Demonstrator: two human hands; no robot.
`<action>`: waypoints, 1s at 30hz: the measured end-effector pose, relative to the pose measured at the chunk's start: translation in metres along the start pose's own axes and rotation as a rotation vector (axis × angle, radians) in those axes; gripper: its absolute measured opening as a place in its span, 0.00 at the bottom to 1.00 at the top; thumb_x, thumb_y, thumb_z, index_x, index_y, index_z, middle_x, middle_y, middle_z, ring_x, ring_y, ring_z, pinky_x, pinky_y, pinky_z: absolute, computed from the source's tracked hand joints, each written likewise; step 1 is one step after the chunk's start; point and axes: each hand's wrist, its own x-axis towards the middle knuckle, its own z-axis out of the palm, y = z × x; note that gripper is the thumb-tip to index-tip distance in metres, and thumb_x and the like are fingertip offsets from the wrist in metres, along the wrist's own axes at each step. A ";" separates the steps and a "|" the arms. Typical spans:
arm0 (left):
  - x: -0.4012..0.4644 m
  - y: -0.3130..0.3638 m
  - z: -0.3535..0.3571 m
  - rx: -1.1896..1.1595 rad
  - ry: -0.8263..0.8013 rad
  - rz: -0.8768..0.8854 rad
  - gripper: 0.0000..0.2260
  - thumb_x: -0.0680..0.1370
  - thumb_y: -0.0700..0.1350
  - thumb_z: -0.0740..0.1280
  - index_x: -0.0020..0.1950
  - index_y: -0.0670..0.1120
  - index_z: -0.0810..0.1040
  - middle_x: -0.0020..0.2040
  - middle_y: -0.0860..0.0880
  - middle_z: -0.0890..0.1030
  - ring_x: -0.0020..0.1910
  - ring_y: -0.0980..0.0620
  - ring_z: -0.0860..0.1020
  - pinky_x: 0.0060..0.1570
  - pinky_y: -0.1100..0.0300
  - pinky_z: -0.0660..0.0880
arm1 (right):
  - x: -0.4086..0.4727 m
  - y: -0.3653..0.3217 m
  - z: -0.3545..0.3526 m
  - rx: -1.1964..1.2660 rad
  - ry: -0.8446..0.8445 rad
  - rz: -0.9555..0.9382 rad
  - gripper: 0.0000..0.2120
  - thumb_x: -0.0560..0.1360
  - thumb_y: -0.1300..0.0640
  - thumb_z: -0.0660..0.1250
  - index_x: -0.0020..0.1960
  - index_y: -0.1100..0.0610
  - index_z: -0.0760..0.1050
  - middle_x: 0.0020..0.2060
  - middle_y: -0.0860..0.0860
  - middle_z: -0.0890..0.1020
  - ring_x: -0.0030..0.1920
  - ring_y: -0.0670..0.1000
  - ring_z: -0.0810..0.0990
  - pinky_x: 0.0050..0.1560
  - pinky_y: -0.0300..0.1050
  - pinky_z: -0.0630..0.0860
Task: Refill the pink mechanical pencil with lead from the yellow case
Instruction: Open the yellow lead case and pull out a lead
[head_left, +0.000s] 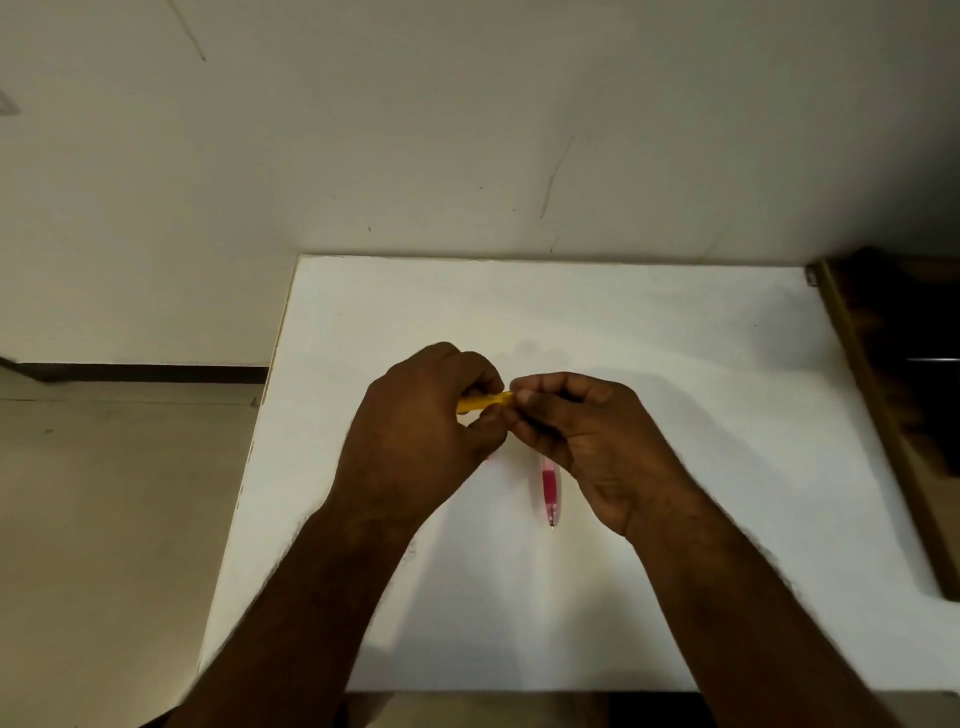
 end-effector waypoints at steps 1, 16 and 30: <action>0.000 0.001 -0.001 -0.014 0.017 0.021 0.07 0.71 0.48 0.72 0.47 0.52 0.82 0.41 0.55 0.79 0.40 0.56 0.77 0.41 0.60 0.74 | 0.000 0.001 0.000 0.050 -0.025 0.015 0.06 0.78 0.69 0.68 0.50 0.64 0.84 0.42 0.58 0.88 0.43 0.53 0.89 0.45 0.41 0.84; 0.003 -0.005 -0.011 -0.094 0.046 -0.010 0.07 0.71 0.47 0.76 0.48 0.54 0.84 0.43 0.56 0.83 0.43 0.58 0.80 0.47 0.58 0.78 | -0.001 -0.004 0.002 0.053 -0.071 -0.015 0.07 0.79 0.66 0.68 0.51 0.61 0.84 0.44 0.59 0.89 0.45 0.55 0.89 0.44 0.40 0.84; 0.003 -0.005 -0.011 -0.151 0.093 -0.012 0.07 0.71 0.45 0.76 0.48 0.53 0.84 0.43 0.57 0.83 0.43 0.58 0.79 0.45 0.67 0.73 | -0.003 -0.009 0.001 0.012 -0.023 -0.004 0.08 0.79 0.60 0.70 0.53 0.64 0.84 0.42 0.60 0.88 0.42 0.55 0.89 0.45 0.42 0.85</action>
